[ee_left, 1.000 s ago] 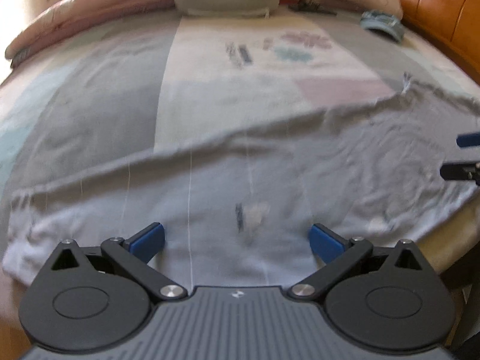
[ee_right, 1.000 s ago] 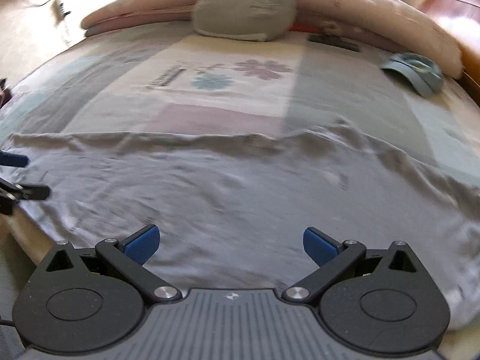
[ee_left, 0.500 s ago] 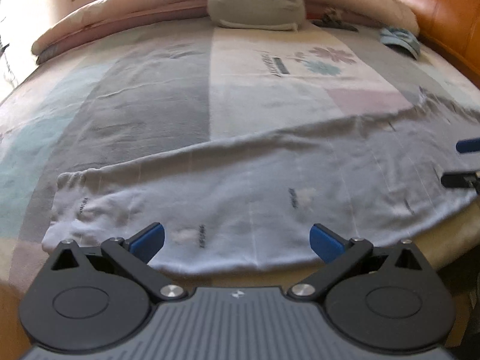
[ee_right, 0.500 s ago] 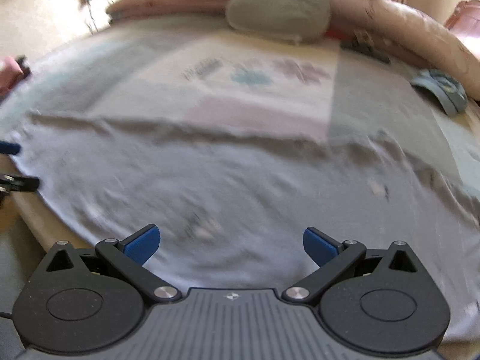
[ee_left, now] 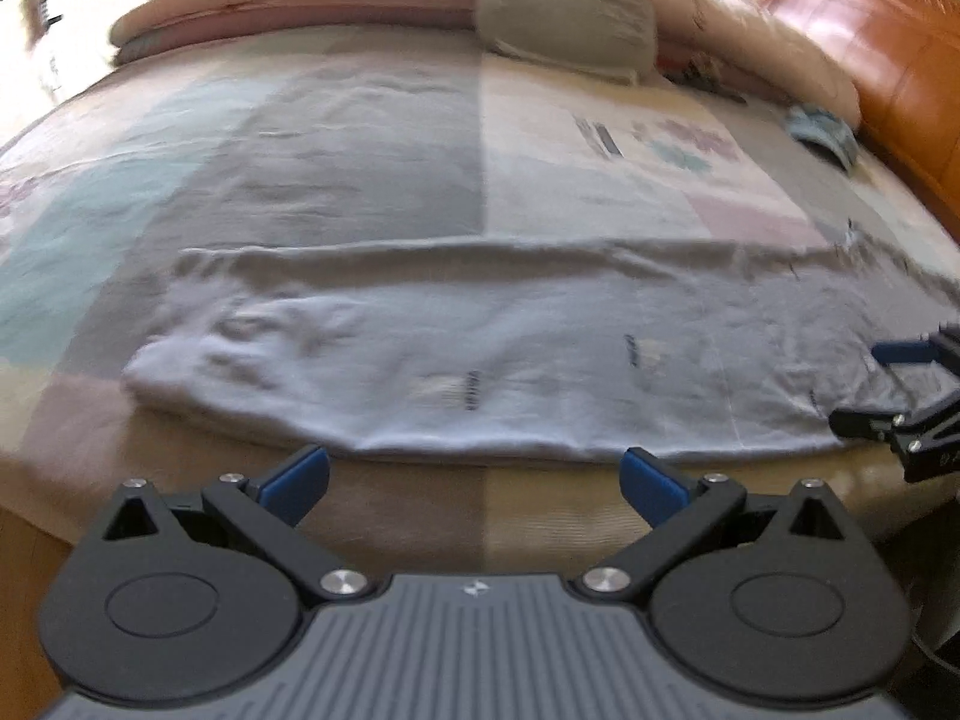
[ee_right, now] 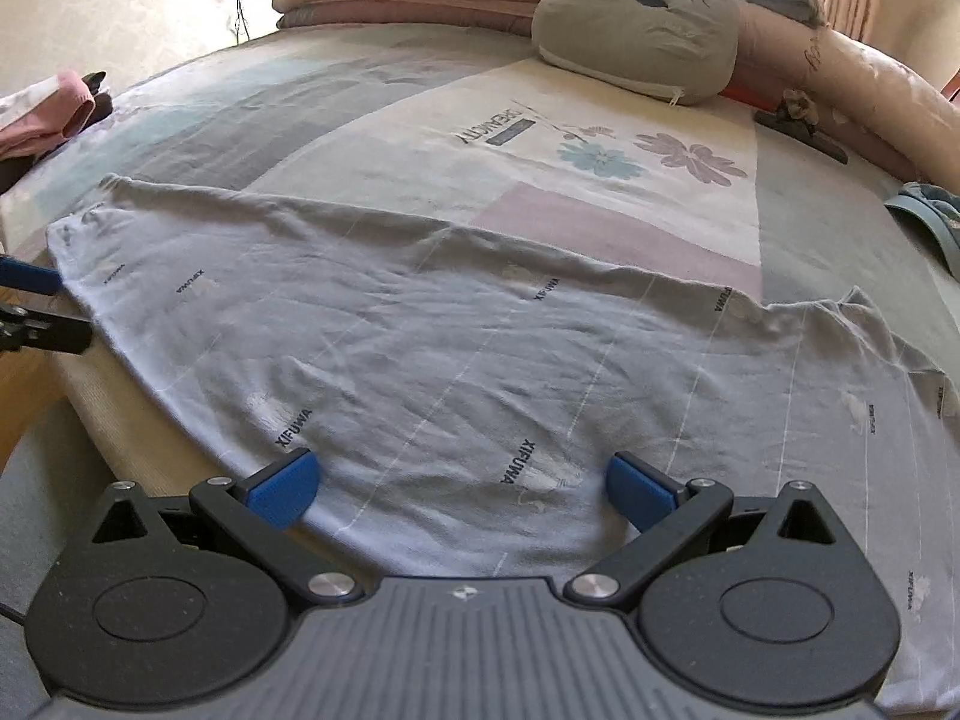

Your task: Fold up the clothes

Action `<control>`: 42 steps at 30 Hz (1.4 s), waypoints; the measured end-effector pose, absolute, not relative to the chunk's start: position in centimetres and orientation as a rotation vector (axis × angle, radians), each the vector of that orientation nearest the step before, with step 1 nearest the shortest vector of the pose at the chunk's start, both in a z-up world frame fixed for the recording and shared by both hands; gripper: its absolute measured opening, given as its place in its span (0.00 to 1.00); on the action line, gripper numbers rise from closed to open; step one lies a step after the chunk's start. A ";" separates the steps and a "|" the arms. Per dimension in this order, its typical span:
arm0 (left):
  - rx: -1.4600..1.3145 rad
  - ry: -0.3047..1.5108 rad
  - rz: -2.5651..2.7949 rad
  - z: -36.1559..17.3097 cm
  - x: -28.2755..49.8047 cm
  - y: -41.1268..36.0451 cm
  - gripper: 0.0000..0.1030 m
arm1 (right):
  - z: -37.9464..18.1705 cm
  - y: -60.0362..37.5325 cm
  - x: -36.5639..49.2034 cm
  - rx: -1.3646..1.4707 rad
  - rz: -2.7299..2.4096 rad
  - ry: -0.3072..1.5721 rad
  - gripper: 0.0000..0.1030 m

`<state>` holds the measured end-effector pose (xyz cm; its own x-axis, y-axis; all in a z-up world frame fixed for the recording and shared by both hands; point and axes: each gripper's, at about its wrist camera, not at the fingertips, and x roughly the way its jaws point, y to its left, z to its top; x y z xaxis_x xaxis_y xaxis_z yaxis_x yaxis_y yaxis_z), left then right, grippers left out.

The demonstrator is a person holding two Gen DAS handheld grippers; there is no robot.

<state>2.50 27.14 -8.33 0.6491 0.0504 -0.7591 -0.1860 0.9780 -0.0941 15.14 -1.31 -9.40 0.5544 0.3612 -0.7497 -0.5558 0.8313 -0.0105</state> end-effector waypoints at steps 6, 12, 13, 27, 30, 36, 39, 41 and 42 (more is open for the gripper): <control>-0.462 0.750 0.198 -8.1 0.3 32.1 0.99 | -9.6 -1.3 14.8 -0.259 0.546 0.797 1.00; -0.756 0.622 0.184 -8.9 -0.5 35.9 0.99 | -9.6 -1.3 14.6 -0.259 0.539 0.797 1.00; -0.803 0.607 0.183 -9.2 -0.4 36.4 0.99 | -9.6 -1.3 14.6 -0.258 0.537 0.797 1.00; -1.176 0.513 0.277 -11.9 0.9 41.8 0.99 | -9.4 -1.1 14.9 -0.270 0.531 0.824 1.00; -1.207 0.499 0.283 -12.3 0.9 42.0 0.99 | -9.0 -0.7 15.3 -0.290 0.540 0.850 1.00; -1.255 0.491 0.278 -12.7 1.2 42.5 0.99 | -7.3 1.9 15.0 -0.338 0.650 0.806 1.00; -1.280 0.469 0.242 -12.8 0.9 42.9 0.99 | -5.9 4.6 14.8 -0.371 0.738 0.735 1.00; -1.287 0.450 0.210 -12.7 0.6 43.1 0.99 | -5.2 6.4 14.7 -0.400 0.789 0.692 1.00; -1.287 0.442 0.192 -12.6 0.6 43.2 0.99 | -4.9 7.4 14.8 -0.416 0.809 0.675 1.00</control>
